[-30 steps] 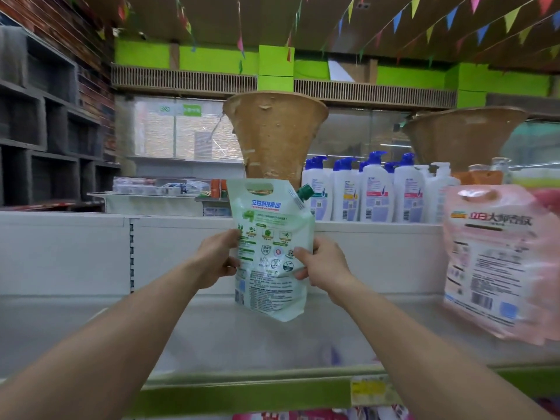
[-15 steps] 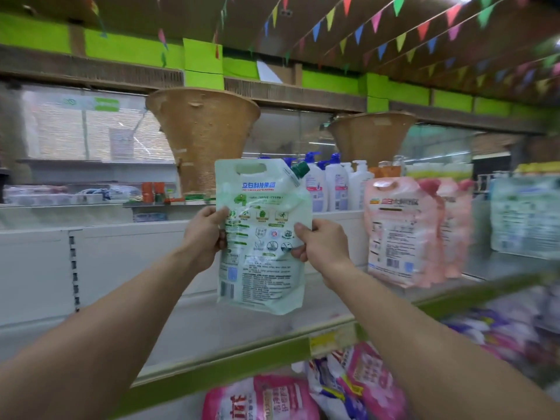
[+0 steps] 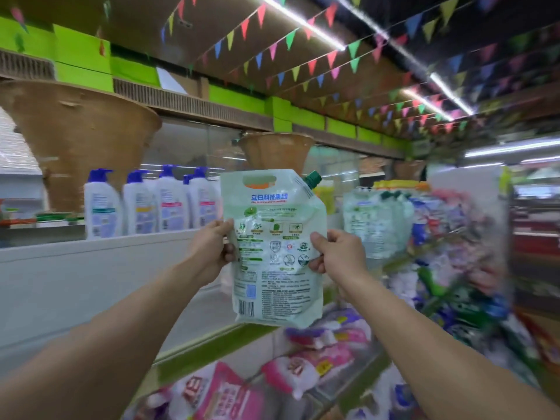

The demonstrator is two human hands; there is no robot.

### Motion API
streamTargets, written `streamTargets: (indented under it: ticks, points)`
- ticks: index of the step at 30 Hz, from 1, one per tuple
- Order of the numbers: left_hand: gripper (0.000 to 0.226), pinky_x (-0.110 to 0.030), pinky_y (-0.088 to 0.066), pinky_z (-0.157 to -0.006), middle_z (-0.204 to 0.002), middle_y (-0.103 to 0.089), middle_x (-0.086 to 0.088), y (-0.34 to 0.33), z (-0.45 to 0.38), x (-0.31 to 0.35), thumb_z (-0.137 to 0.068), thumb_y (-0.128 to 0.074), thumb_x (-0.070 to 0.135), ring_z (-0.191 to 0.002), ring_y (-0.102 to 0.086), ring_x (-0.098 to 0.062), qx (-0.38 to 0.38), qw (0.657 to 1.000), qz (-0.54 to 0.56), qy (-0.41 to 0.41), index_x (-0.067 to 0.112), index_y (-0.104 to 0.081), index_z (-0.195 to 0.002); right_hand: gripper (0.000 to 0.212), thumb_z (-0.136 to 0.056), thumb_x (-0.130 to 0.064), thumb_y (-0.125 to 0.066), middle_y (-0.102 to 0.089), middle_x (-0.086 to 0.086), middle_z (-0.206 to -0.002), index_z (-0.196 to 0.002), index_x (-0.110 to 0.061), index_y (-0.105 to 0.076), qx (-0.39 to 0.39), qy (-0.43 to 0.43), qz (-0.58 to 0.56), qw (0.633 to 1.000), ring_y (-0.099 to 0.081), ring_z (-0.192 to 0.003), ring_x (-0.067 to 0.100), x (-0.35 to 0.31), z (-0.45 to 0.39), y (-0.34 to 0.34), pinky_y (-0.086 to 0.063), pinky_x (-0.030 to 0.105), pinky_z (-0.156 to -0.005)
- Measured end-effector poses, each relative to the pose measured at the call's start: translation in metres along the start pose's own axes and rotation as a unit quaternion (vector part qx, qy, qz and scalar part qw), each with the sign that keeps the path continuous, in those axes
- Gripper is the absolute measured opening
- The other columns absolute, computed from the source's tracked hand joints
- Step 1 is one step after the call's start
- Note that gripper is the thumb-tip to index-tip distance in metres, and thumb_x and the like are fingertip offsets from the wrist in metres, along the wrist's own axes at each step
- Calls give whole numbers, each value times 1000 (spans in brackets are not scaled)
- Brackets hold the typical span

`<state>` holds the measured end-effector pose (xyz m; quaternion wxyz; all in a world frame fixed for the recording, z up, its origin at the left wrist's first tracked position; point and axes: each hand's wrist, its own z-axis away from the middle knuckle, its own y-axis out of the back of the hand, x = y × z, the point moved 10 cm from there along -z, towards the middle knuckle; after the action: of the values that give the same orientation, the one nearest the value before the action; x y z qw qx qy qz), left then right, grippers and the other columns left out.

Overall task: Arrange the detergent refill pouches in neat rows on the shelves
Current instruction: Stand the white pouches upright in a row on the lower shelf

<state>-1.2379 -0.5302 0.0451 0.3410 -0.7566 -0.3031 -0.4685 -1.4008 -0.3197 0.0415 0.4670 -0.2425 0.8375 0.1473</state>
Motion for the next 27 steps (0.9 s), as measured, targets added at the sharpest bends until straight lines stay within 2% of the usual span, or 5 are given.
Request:
streamTargets:
  ticks: [6,12,17,22,27]
  points:
    - [20,-20,-30,-35,-56,-39,-2,-144,-39,-44,-101,-46,17,-40,-36,-11,-7,1000,26,-5,15,-49,-81,32,-90,-24,-61,-58,9,-51,-65,-11,-47,55,17,72,996,-62,-40,13,27,-59,120,-52,38,-59]
    - [18,-25,-30,-41,-58,-42,-2,-249,-102,-81,-101,-46,19,-48,-37,-13,-29,999,38,6,11,-49,-85,28,-92,-24,-60,-58,8,-52,-71,-7,-51,88,15,86,992,-64,-48,21,61,-124,192,-55,49,-69]
    - [17,-29,-34,-46,-65,-49,-4,-300,-169,-120,-100,-48,21,-53,-40,-14,-15,999,32,10,14,-53,-84,33,-92,-24,-60,-58,2,-44,-63,-13,-48,97,12,105,990,-67,-50,23,99,-189,215,-57,43,-66]
    - [19,-29,-36,-48,-65,-49,-4,-331,-251,-142,-99,-49,22,-55,-42,-15,1,1000,21,-6,15,-53,-82,31,-92,-25,-59,-69,19,-65,-84,5,-58,95,11,116,989,-66,-48,18,139,-267,214,-57,38,-61]
    - [20,-29,-35,-50,-65,-49,-3,-350,-324,-165,-100,-47,21,-56,-41,-15,8,1000,13,-11,15,-53,-82,32,-93,-25,-58,-69,26,-75,-85,7,-56,81,12,127,989,-65,-43,13,177,-338,199,-49,22,-43]
